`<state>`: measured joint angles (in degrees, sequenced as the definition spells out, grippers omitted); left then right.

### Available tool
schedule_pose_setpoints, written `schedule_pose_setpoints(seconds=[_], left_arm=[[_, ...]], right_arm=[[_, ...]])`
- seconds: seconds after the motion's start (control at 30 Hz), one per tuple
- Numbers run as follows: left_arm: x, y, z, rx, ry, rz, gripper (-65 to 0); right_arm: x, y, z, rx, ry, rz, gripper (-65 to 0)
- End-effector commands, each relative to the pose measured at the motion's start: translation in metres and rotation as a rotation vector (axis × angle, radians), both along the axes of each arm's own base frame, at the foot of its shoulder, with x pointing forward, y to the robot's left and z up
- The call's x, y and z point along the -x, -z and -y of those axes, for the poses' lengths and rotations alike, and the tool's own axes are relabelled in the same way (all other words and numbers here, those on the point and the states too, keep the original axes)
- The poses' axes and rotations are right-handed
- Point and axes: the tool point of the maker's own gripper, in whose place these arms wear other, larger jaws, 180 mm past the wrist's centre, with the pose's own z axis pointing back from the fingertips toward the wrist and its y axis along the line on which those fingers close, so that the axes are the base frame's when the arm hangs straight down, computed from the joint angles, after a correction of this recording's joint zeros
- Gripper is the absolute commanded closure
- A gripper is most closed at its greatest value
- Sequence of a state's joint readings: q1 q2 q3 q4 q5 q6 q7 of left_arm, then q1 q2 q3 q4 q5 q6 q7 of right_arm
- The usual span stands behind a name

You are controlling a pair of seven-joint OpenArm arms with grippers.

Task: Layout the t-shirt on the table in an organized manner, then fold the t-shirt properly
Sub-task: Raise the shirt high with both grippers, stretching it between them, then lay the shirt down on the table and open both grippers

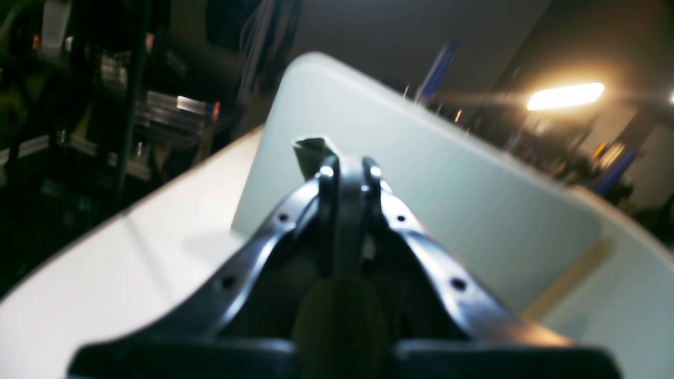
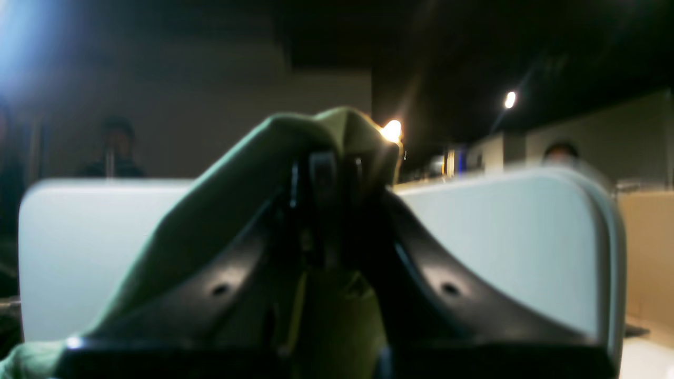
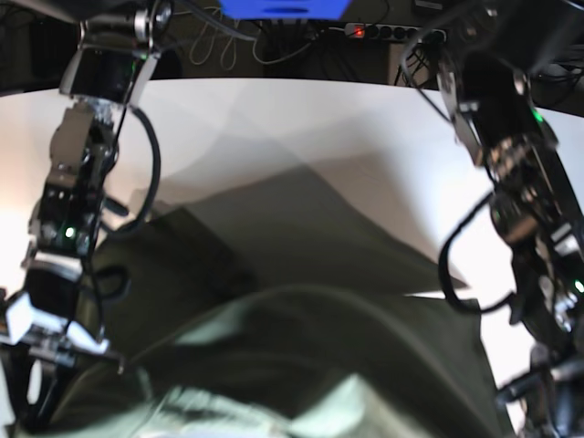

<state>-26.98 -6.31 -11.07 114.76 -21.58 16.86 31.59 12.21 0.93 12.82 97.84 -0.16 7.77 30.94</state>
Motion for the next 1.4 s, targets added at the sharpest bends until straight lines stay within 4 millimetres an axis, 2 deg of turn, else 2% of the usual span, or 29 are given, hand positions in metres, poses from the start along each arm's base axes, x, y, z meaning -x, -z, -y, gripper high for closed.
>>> schedule_pose_setpoints(seconds=[0.0, 0.13, 0.23, 0.37, 0.5, 0.57, 0.67, 0.73, 0.8, 0.93, 1.03, 1.17, 1.37], left_arm=[[0.007, -0.033, -0.003, -0.021, -0.016, 0.099, 0.0], [0.012, -0.072, -0.005, -0.029, -0.020, 0.193, 0.0], [0.016, -0.085, -0.008, -0.027, -0.030, 0.229, 0.0], [0.018, -0.088, -0.012, -0.051, -0.042, 0.231, 0.0], [0.018, -0.088, -0.013, -0.050, -0.043, 0.231, 0.0], [0.018, -0.087, -0.015, -0.047, -0.049, 0.230, 0.0], [0.023, -0.077, -0.031, -0.030, -0.098, 0.232, 0.0], [0.026, -0.069, -0.037, -0.032, -0.125, 0.235, 0.0], [0.026, -0.056, -0.041, -0.034, -0.143, 0.217, 0.0], [0.028, -0.035, -0.045, -0.041, -0.170, 0.198, 0.0], [0.017, -0.020, -0.049, -0.041, -0.183, 0.165, 0.0], [-0.011, 0.013, -0.061, -0.019, -0.199, 0.058, 0.0], [-0.067, 0.065, -0.078, 0.030, -0.213, -0.129, 0.0]], right_arm=[[0.008, -0.027, -0.001, 0.015, -0.001, 0.095, 0.0], [0.013, -0.060, -0.003, 0.021, 0.000, 0.191, 0.0], [0.010, -0.078, -0.002, 0.019, 0.001, 0.227, 0.0], [0.006, -0.102, -0.001, 0.015, 0.003, 0.261, 0.0], [0.009, -0.126, 0.000, 0.020, 0.006, 0.319, 0.0], [0.012, -0.133, -0.002, 0.023, 0.005, 0.328, 0.0], [0.018, -0.138, -0.004, 0.030, 0.003, 0.334, 0.0], [0.016, -0.132, -0.003, 0.028, 0.004, 0.316, 0.0], [0.007, -0.117, -0.004, 0.024, -0.003, 0.269, 0.0], [-0.021, -0.080, 0.000, 0.000, -0.011, 0.147, 0.0], [-0.048, -0.053, 0.004, -0.026, -0.017, 0.054, 0.0], [-0.077, -0.023, 0.013, -0.036, -0.017, -0.051, 0.0], [-0.123, 0.005, 0.023, -0.071, -0.021, -0.173, 0.0]])
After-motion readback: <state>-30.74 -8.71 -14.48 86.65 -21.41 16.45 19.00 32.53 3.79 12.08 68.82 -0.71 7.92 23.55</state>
